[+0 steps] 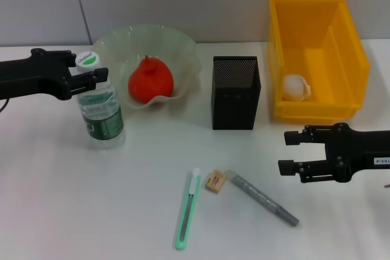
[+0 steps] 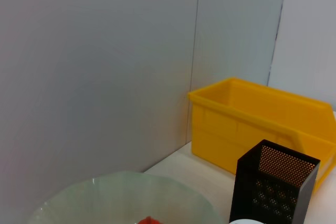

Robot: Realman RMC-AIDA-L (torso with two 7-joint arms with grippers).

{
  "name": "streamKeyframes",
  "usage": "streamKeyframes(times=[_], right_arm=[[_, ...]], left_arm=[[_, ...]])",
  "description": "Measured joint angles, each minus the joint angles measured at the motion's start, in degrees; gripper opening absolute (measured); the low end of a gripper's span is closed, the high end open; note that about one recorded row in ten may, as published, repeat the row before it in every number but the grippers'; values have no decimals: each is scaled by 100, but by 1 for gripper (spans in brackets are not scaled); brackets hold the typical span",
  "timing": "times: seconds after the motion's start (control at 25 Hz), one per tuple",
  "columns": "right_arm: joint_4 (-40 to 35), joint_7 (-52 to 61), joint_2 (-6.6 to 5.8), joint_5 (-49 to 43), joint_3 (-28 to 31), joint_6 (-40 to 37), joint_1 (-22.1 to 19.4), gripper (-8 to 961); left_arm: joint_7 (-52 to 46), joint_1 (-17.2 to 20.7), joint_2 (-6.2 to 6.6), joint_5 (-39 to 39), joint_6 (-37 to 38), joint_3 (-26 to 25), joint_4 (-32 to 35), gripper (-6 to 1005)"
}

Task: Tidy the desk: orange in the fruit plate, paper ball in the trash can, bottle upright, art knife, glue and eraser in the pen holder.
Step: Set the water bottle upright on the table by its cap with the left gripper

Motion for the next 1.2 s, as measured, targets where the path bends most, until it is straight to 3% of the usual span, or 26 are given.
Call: streamKeyframes(times=[1.2], right_arm=[[0, 53, 0, -11, 0, -14, 33, 788]], left_arm=[[-79, -51, -24, 129, -134, 59, -40, 482]])
